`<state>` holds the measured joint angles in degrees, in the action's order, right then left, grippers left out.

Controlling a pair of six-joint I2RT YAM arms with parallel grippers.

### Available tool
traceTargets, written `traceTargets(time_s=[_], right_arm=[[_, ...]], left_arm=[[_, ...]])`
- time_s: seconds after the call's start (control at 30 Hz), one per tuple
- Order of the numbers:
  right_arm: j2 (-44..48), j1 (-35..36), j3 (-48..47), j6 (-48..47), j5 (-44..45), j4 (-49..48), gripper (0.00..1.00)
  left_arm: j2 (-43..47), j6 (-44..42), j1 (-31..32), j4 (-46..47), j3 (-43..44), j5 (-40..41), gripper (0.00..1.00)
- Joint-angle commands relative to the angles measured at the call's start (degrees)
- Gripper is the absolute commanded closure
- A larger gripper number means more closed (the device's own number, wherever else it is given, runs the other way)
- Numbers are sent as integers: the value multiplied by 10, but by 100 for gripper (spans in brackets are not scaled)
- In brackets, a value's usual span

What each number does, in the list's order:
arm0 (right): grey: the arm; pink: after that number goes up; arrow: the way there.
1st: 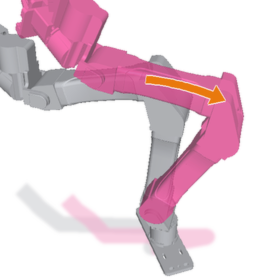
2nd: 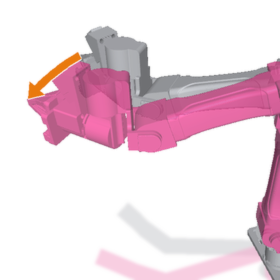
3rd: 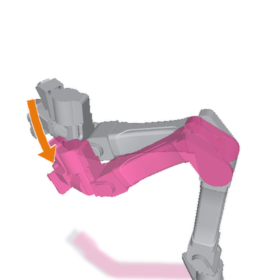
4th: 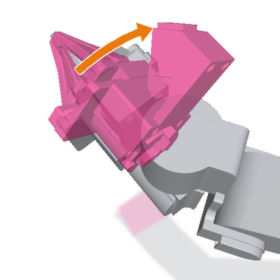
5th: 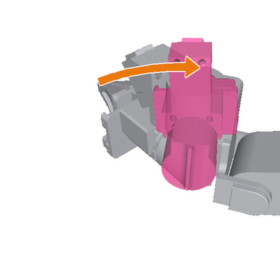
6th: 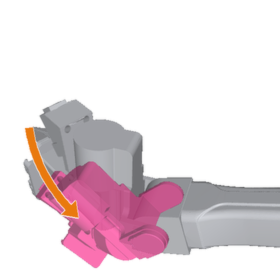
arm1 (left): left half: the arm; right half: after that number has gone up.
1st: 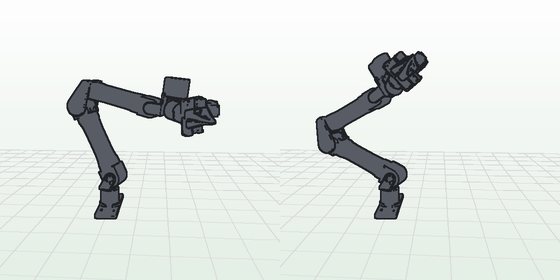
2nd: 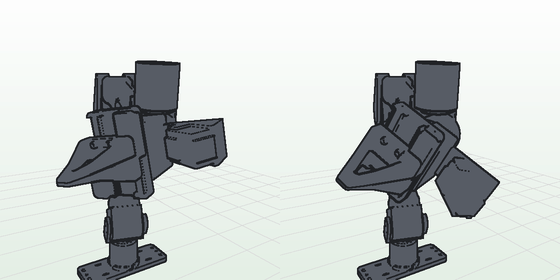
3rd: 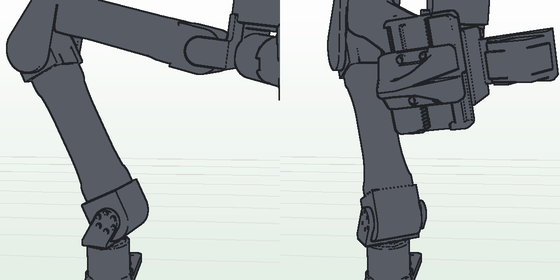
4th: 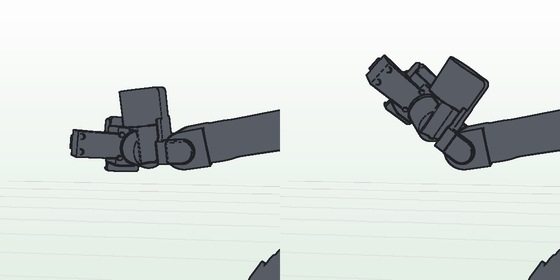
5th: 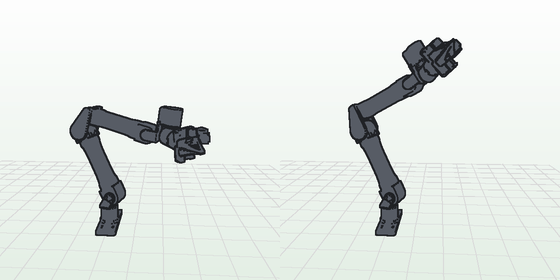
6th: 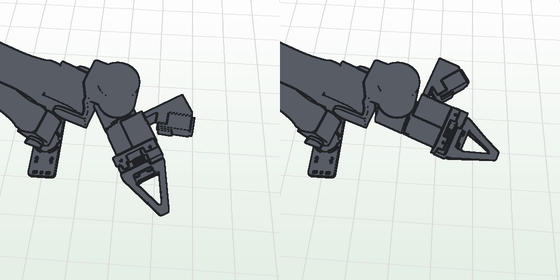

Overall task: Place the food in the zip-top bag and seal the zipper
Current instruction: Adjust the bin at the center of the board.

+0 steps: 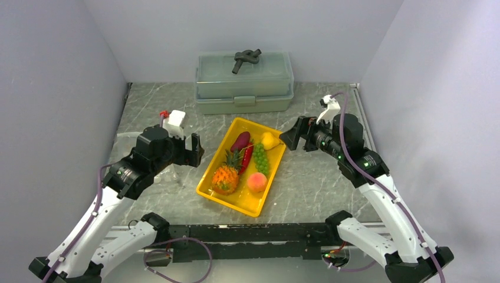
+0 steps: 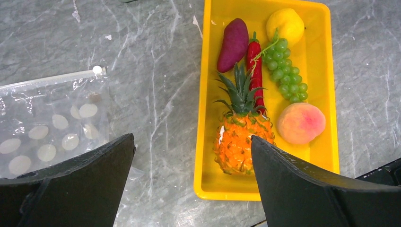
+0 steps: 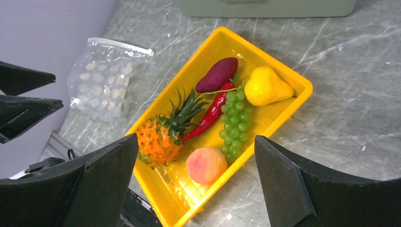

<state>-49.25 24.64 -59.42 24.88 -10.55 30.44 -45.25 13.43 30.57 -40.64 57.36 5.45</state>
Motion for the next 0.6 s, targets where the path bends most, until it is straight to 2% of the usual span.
traceTargets(time_s=[0.0,0.27,0.57], right_arm=[[-11,13,-11,1,-23,-7,4],[-56,83,-19,32,44,12,9],[-119,204,-30,69,180,37,10]], left_arm=[[1,13,0,-4,10,20,2],[-2,15,0,-7,10,26,3],[-4,17,0,-10,11,32,0]])
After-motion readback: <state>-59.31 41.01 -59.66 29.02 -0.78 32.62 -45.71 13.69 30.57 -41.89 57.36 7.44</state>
